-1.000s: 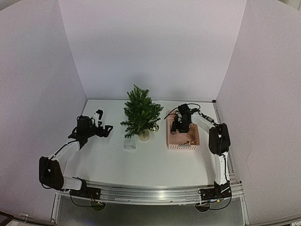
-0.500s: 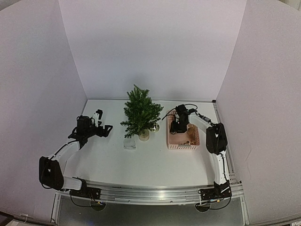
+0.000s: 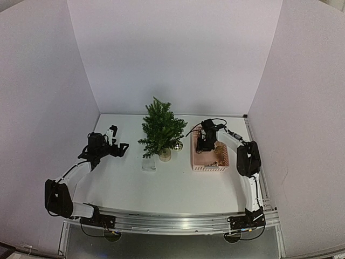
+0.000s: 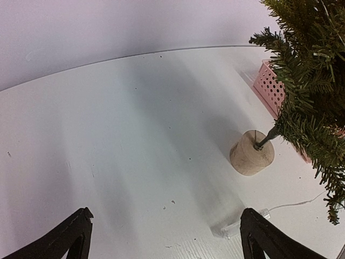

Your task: Decorate the small christmas tree

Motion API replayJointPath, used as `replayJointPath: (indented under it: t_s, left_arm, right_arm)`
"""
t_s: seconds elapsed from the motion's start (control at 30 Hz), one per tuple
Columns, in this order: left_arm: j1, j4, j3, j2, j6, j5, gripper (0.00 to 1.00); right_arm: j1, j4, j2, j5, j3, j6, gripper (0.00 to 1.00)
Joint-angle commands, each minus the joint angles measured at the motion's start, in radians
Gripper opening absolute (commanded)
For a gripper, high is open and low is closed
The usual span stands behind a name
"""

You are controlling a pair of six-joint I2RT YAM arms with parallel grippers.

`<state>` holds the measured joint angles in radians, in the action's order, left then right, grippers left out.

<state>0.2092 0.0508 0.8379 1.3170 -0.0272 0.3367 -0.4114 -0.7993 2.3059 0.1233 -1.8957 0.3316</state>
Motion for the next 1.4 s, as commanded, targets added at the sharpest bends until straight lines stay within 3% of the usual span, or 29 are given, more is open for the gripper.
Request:
replayJointPath:
  t_s: [0.0,0.23,0.4,0.83,1.0,1.17,1.37]
  left_arm:
    - [-0.005,-0.040,0.028,-0.004,-0.012,0.001,0.95]
    - [-0.005,-0.047,0.017,-0.010,-0.008,0.018,0.95]
    - [-0.006,-0.086,0.011,-0.014,-0.005,0.036,0.95]
    - [-0.006,-0.095,0.017,-0.071,-0.073,0.072,0.95]
    - [-0.006,-0.091,0.039,-0.080,-0.136,0.090,0.95]
    - [-0.006,-0.103,0.034,-0.076,-0.112,0.129,0.95]
    - [-0.005,-0.097,0.028,-0.080,-0.096,0.134,0.95]
  right_arm:
    - [-0.001,-0.009,-0.162,-0.029,-0.004,-0.007,0.26]
    - [-0.001,-0.028,-0.344,0.069,-0.003,-0.152,0.28]
    - [0.002,-0.059,-0.436,0.306,-0.042,-0.254,0.30]
    - [0.004,-0.057,-0.458,0.662,-0.172,-0.276,0.32]
    - [0.003,-0.055,-0.459,0.673,-0.197,-0.296,0.32]
    - [0.004,-0.039,-0.422,0.542,-0.227,-0.316,0.30]
    - [-0.004,-0.017,-0.338,0.543,-0.319,-0.319,0.29]
